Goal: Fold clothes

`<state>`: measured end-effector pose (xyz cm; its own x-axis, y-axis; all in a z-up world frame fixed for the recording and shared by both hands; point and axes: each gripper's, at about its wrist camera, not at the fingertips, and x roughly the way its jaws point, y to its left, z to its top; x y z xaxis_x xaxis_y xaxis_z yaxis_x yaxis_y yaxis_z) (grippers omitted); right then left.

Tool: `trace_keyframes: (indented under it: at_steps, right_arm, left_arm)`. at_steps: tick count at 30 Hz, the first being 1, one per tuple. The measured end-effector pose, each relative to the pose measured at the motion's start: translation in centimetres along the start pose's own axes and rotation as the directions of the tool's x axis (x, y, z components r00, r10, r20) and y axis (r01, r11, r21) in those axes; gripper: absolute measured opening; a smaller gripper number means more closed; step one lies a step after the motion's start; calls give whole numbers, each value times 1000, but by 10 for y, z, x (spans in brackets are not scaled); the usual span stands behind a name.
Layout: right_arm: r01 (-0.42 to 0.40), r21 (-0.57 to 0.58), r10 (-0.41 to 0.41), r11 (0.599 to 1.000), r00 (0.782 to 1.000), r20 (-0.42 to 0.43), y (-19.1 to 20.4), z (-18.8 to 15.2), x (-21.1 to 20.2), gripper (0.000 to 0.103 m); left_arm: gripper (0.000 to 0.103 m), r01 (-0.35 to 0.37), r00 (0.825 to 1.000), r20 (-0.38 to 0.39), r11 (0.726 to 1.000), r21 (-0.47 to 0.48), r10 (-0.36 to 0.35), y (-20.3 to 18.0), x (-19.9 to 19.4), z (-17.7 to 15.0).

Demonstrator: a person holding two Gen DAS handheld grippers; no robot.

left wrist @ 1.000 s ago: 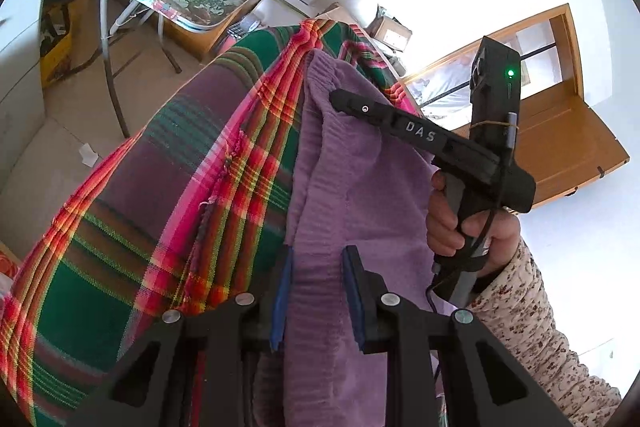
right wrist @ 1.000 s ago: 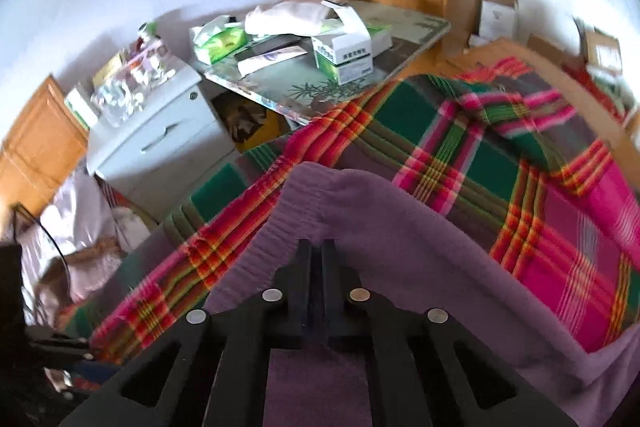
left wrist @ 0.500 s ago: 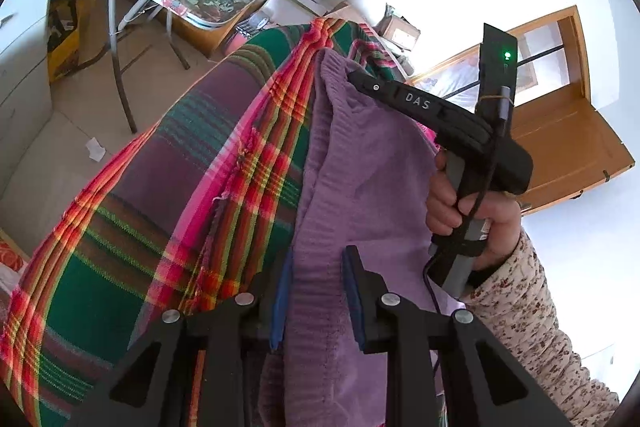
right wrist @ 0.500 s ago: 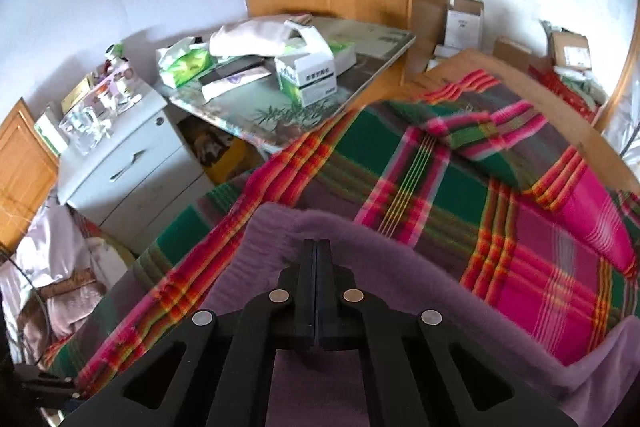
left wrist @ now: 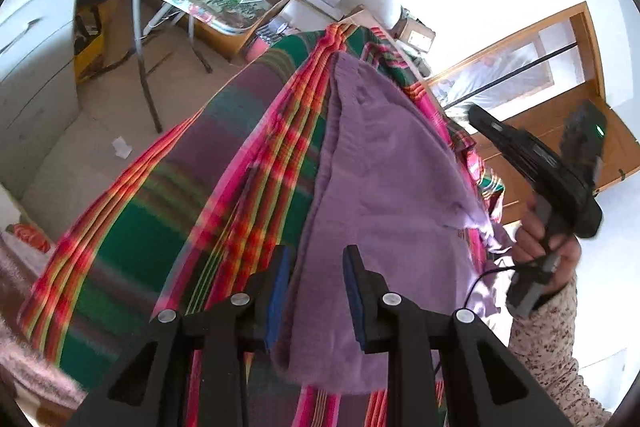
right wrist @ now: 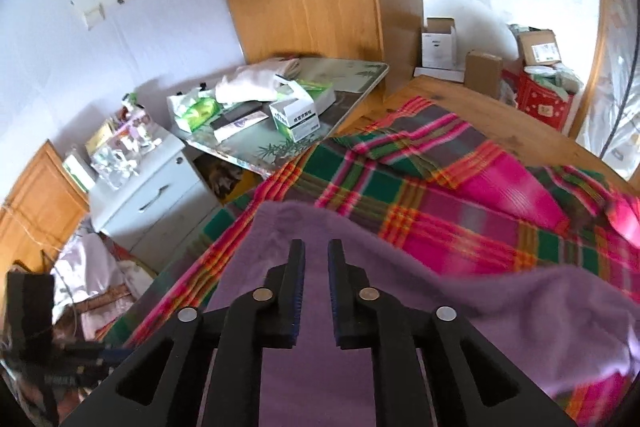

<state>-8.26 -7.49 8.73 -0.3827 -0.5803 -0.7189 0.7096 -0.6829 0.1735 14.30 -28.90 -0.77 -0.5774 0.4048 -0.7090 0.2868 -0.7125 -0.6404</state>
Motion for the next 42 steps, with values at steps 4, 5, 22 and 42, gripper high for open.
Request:
trace_keyframes:
  at_steps: [4,5,22,42]
  right_arm:
    - [-13,-31,12,999,1000,-1,0,-36,-37,21]
    - [-16,-53,15,998,1000,-8,1,-47,-44,21]
    - [-14,210,12,978,1000,13,-53,-185,-134,23]
    - [-39,302,-4,953,990,140,-67,-230,-204,29]
  left_arm:
    - [32,-19,1000,4,999,-46,19,8,-16,-17]
    - [33,-9,1000,1,998,-64,9,11,-19,-21]
    - [41,79,992,-89,986,-146,-92,-1,-8,-53]
    - [5,68,997,-16,968,-241,-74,2,-3,-65]
